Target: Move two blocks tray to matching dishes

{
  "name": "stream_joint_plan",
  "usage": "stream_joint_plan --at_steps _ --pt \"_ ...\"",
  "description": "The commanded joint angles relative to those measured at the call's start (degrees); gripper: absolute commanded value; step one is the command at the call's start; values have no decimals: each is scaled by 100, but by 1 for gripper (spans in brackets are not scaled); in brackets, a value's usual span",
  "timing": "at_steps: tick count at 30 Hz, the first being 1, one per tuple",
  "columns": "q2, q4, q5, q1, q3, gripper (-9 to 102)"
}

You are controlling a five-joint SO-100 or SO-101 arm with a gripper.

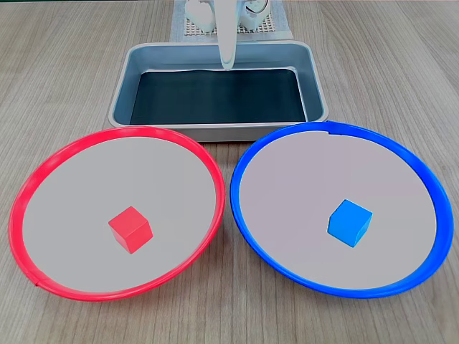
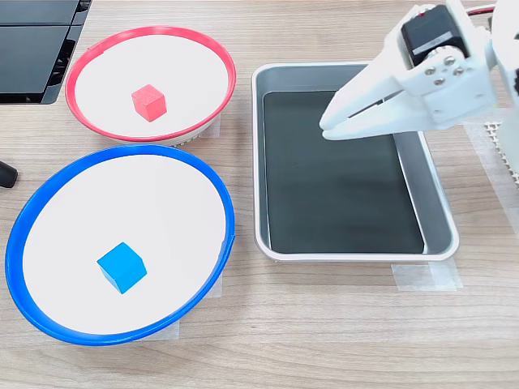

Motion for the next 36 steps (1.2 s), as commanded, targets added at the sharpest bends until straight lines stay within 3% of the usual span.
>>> stream_joint_plan --at_steps 1,4,8,36 --pt "369 571 70 -18 0 0" --pt "650 914 26 26 0 0" --pt "650 923 70 70 0 4" --pt "650 923 62 62 0 0"
